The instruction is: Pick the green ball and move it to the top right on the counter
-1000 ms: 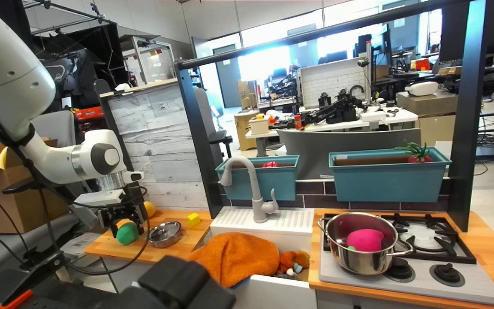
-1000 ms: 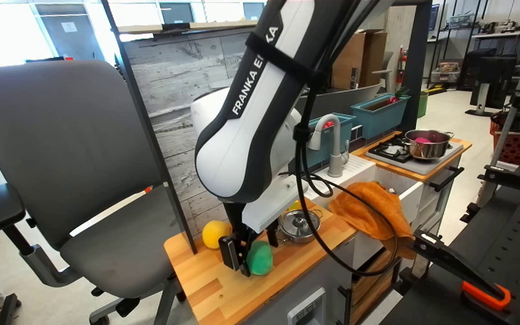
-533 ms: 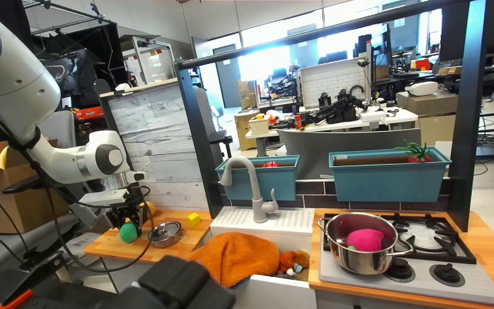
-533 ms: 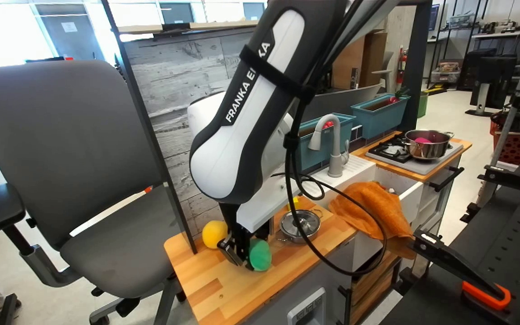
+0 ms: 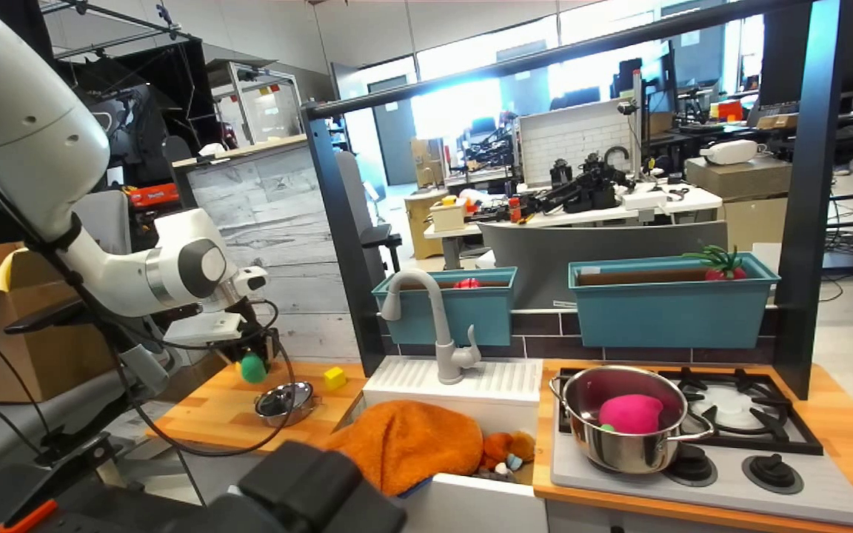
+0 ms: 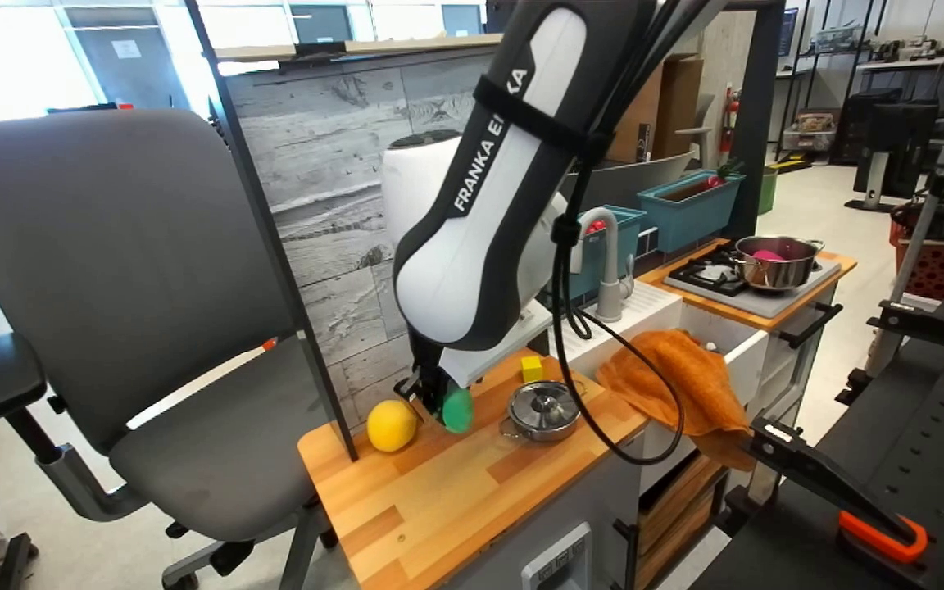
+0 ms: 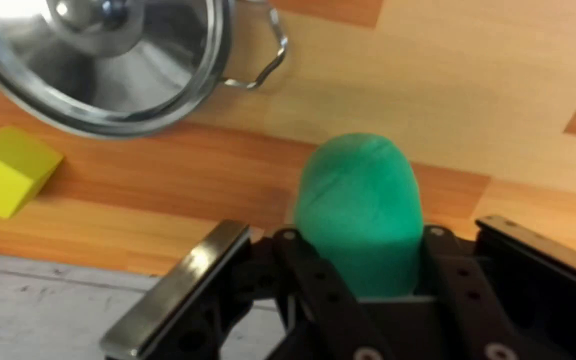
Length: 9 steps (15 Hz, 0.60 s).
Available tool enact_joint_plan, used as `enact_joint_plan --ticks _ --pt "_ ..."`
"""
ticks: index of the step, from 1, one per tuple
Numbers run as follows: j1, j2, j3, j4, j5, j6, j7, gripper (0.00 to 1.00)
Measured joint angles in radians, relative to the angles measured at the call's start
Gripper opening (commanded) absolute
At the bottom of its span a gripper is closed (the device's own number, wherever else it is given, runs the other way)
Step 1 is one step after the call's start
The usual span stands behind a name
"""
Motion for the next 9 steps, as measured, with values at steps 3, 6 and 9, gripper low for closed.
enact_joint_plan --ticks 3,6,9 --pt "0.001 -0.027 -0.102 -0.072 0.004 0.175 0.065 0.07" --pt "0.001 -0.028 -0.204 -0.078 0.04 0.229 0.114 0.07" --pt "0.011 -0.028 -0.251 -0.072 0.062 0.228 0.164 0.07"
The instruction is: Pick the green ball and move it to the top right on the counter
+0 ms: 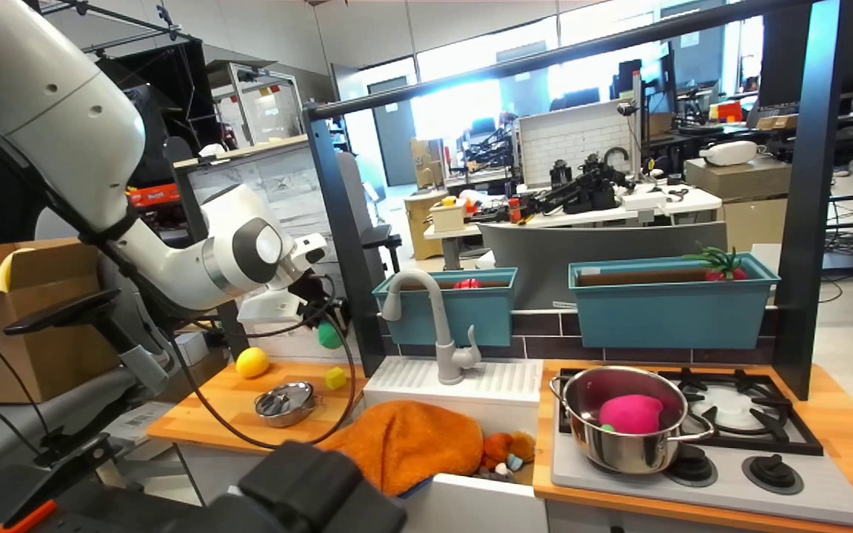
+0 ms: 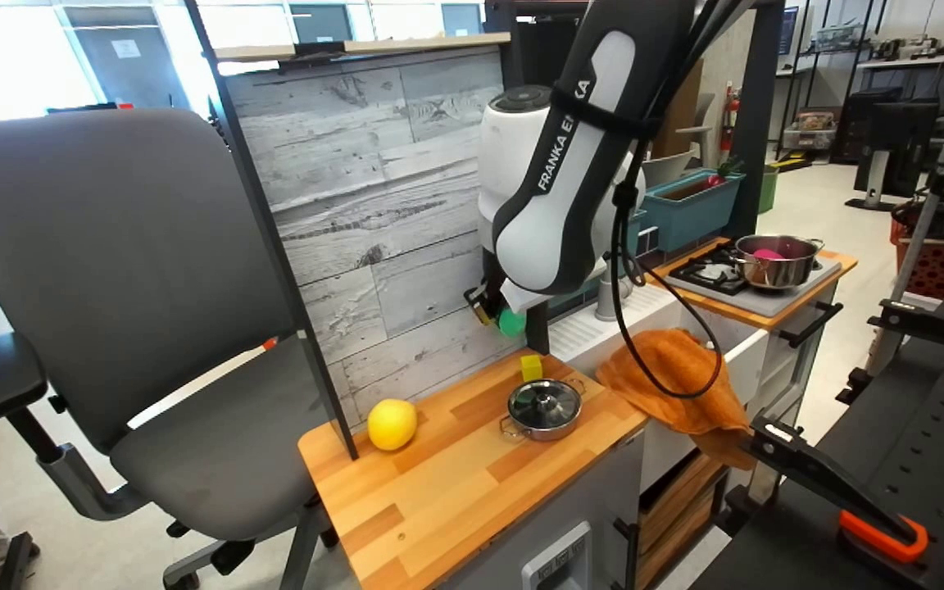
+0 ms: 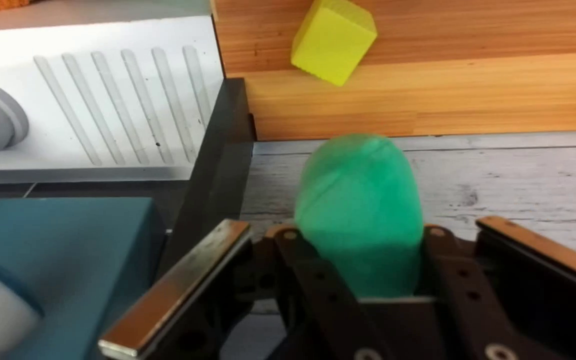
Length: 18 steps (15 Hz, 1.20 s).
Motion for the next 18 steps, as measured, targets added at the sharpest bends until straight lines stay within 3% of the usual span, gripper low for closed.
enact_joint_plan --ticks 1,8,18 --pt "0.011 0.001 -0.01 -0.001 0.004 -0.002 0.019 0.5" --pt "0.037 0.005 -0.033 0.001 0.02 -0.002 0.078 0.96" --pt "0.053 0.006 -0.035 0.007 0.022 -0.002 0.097 1.0"
